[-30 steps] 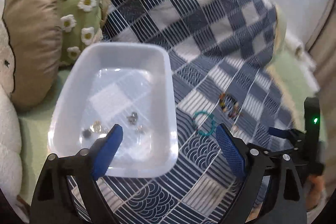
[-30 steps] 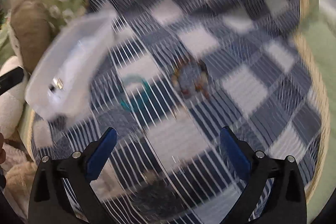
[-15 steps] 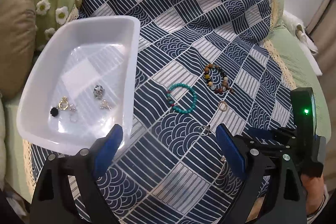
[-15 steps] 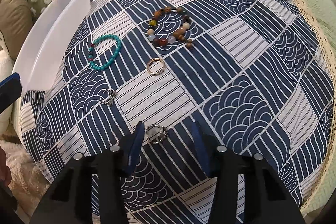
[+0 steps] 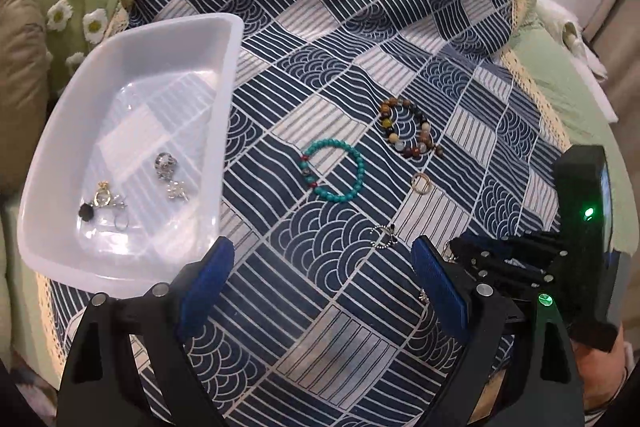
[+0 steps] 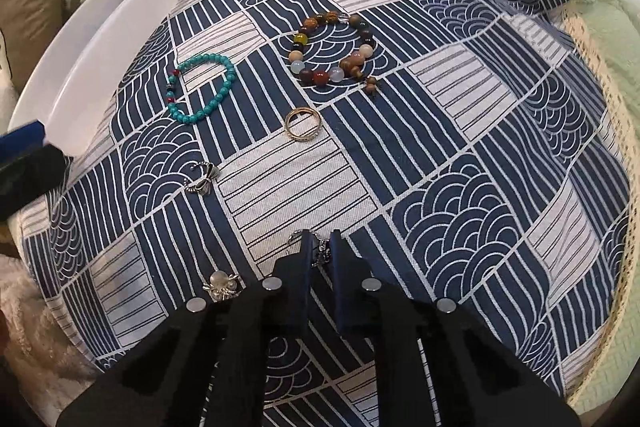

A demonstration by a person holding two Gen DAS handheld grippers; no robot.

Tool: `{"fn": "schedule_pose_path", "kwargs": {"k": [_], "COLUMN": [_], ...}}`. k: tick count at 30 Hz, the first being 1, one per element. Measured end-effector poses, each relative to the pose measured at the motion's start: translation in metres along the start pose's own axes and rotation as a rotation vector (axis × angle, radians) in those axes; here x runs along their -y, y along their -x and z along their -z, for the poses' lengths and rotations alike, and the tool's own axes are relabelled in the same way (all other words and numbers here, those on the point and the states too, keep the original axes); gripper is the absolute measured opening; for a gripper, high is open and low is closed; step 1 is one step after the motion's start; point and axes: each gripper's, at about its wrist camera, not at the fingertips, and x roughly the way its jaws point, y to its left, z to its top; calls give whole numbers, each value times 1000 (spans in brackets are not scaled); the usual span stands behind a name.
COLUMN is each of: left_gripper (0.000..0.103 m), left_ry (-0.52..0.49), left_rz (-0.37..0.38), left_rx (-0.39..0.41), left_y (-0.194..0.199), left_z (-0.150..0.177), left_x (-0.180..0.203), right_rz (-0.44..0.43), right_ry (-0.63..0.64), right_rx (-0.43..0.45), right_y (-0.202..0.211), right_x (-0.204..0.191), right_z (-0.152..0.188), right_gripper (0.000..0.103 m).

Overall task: Organize jewelry
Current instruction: 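Grasp a silver dangle earring with the right gripper while the left grasps a silver twisted hoop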

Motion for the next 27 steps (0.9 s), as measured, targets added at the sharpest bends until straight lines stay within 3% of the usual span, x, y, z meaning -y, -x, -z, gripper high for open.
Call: {"fn": "schedule_pose_path", "kwargs": {"k": [12,16,20,22,27], "left_gripper": [86,85,72,71,48], "left_ry": [-25,-4,30,34,25], "left_rz": [-64,-39,-26,-41,-98], "left_rx": [-76,-124,-184,-172,-151], "left_y": [-41,-61,-81,-82,-84], "left_z": [0,-2,-3,-4,-7], "left_x": [22,31,33,34,36], "right_rz": [-11,-22,-35,-40,-50], "right_ry": [-80,-116,-128,-125,-119], "right_rx": [96,103,107,109,107], "right_y": [27,30,33,34,35], "right_x": [33,47,51,50,49], "right_z": [-5,-7,-4,-3,-2], "right_gripper": [9,9,9,9,9]}}
